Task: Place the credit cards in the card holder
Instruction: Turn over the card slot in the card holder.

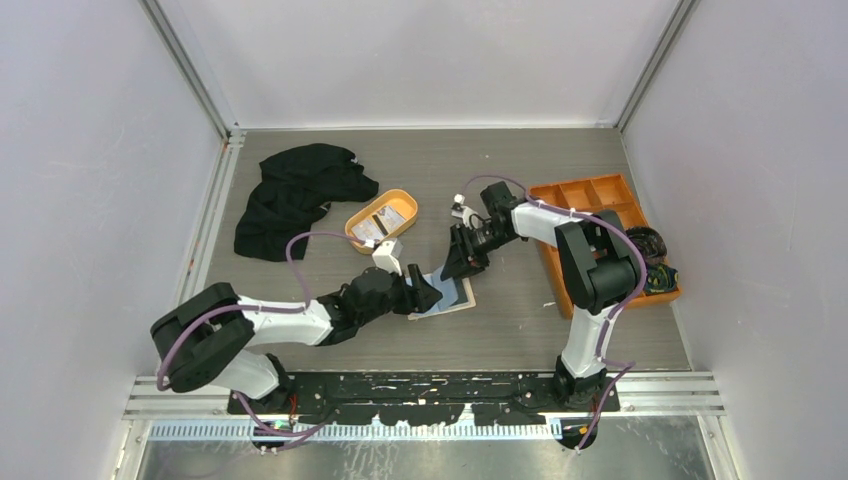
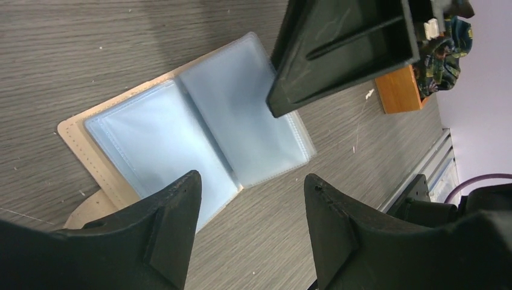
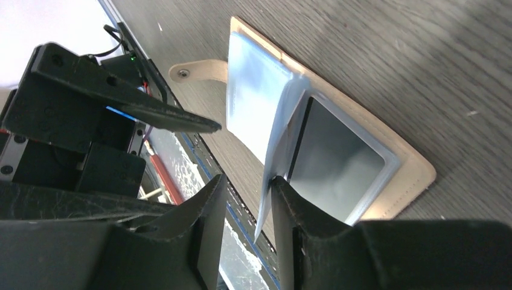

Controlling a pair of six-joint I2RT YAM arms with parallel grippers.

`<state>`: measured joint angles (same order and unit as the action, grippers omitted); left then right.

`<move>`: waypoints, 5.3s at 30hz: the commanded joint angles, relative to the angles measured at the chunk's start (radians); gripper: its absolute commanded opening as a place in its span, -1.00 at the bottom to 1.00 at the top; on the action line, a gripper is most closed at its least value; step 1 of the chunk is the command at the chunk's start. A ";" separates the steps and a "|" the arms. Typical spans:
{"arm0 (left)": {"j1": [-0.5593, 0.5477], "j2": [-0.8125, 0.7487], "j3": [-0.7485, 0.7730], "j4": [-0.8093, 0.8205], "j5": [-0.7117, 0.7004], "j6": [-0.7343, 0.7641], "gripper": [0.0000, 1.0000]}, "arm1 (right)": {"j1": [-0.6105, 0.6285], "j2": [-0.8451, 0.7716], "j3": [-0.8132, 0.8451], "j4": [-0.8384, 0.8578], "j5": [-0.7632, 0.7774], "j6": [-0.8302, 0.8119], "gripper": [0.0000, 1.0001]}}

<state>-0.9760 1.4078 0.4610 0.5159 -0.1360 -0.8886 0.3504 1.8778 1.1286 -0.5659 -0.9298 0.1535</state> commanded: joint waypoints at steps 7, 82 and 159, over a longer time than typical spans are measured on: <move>0.027 0.097 0.020 0.135 0.029 -0.064 0.26 | -0.019 -0.077 -0.027 0.021 0.098 0.007 -0.26; 0.097 0.180 -0.080 0.216 0.131 -0.119 0.11 | 0.116 0.010 -0.028 0.135 0.138 0.088 -0.19; 0.025 0.025 -0.021 0.048 -0.032 -0.105 0.20 | 0.159 0.000 0.065 -0.112 0.334 -0.200 -0.27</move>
<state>-0.9482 1.4303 0.4152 0.4911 -0.1322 -0.9798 0.4988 1.8671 1.1591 -0.6968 -0.6292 -0.0635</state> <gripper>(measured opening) 0.604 0.365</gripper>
